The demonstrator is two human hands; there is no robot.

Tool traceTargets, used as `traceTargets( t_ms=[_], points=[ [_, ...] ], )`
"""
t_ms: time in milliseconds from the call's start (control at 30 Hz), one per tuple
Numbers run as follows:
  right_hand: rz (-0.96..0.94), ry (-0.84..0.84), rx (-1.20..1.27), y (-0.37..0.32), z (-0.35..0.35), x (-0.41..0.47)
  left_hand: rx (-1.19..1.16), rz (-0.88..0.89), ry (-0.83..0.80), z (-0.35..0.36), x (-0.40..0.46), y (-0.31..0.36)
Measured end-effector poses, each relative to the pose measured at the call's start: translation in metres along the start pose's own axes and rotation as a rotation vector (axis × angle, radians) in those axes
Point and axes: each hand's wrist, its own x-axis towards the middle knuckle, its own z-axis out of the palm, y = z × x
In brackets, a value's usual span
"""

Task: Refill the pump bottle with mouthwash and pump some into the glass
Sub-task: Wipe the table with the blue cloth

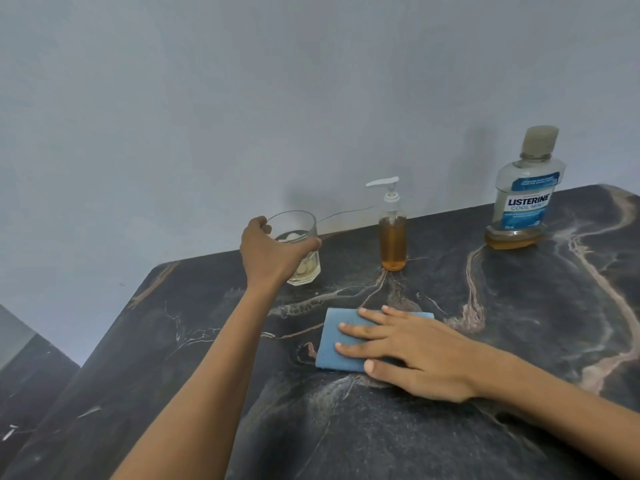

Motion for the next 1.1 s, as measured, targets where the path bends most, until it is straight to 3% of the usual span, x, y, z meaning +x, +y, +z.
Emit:
traceTargets(
  t_ms=[300,600,667,733,833,967,1100],
  points=[
    [0.051,-0.004,0.124,0.028,-0.020,-0.065,0.034,-0.013,0.026,0.011,-0.001,-0.007],
    [0.326,0.059,0.090,0.084,-0.040,-0.077,0.139,-0.053,-0.038,0.002,-0.005,-0.003],
    [0.357,0.088,0.058,0.084,-0.039,-0.071,0.307,-0.006,-0.004,0.002,-0.012,0.006],
    [0.319,0.100,0.028,0.077,-0.032,-0.073,0.420,0.155,0.041,0.009,-0.026,0.017],
    [0.223,0.046,0.053,0.063,-0.026,-0.093,0.294,0.341,-0.082,0.035,-0.049,0.034],
    [0.243,0.003,0.037,0.061,-0.033,-0.108,0.096,0.208,-0.279,0.078,-0.062,0.045],
    [0.383,-0.006,-0.125,0.081,-0.038,-0.080,0.046,0.104,-0.300,0.108,-0.058,0.043]
  ],
)
